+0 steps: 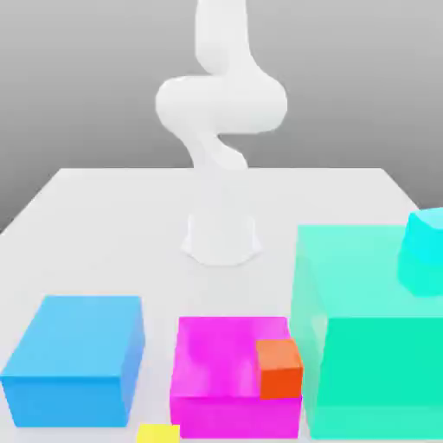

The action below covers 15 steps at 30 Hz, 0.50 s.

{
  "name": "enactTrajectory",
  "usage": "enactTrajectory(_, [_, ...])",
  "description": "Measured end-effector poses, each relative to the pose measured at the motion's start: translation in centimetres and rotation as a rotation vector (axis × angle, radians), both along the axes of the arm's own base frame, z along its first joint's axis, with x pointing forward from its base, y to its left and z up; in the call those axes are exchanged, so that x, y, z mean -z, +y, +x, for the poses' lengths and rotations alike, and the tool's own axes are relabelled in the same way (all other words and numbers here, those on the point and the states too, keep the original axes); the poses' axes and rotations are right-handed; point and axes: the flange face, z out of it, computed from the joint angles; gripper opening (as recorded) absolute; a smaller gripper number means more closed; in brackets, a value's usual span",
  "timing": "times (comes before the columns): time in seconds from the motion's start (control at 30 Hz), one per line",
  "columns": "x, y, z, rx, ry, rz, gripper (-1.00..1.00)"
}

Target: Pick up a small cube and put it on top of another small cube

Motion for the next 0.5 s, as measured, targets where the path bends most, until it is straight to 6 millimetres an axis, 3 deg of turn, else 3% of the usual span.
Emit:
enactTrajectory(0.23, [9.8, -1.6, 8.1, -0.02, 0.18, 0.042, 0.0])
enactTrajectory(0.5, [22.8, -3.2, 14.0, -0.016, 0.378, 0.06, 0.0])
